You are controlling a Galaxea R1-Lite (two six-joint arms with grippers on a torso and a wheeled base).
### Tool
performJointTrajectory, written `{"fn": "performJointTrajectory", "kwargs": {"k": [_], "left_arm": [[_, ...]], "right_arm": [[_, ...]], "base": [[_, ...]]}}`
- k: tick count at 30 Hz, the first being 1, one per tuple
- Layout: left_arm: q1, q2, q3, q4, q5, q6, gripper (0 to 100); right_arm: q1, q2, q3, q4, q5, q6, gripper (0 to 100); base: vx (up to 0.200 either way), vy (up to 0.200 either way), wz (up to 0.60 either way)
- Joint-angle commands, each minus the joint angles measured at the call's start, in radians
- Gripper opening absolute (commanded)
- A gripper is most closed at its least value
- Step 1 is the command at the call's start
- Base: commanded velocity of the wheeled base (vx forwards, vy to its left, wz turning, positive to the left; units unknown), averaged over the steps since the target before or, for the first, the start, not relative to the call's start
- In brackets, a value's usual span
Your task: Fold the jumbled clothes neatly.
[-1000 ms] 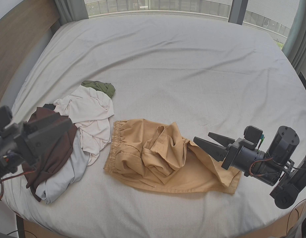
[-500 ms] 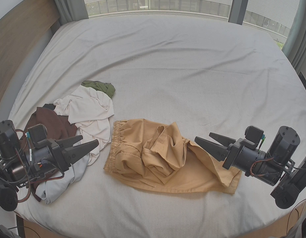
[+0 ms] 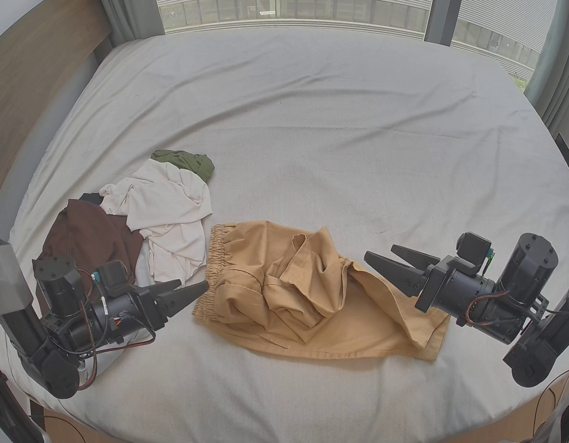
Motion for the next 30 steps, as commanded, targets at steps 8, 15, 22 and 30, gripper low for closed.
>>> {"fn": "performJointTrajectory", "kwargs": {"k": [8, 15, 22, 30], "left_arm": [[-0.019, 0.151, -0.045, -0.003, 0.034, -0.005, 100], [-0.034, 0.197, -0.077, -0.004, 0.047, -0.01, 100], [-0.085, 0.21, -0.16, -0.004, 0.08, -0.062, 100], [-0.116, 0.197, -0.227, -0.004, 0.093, -0.156, 100]], "right_arm": [[-0.002, 0.005, -0.002, -0.001, 0.002, -0.002, 100], [0.0, 0.005, -0.004, -0.001, 0.002, -0.004, 100], [0.001, 0.003, -0.004, -0.001, 0.002, -0.004, 100], [0.006, 0.003, -0.002, -0.001, 0.002, -0.004, 100]], "base": [[0.0, 0.0, 0.0], [0.0, 0.0, 0.0], [0.0, 0.0, 0.0], [0.0, 0.0, 0.0]]}}
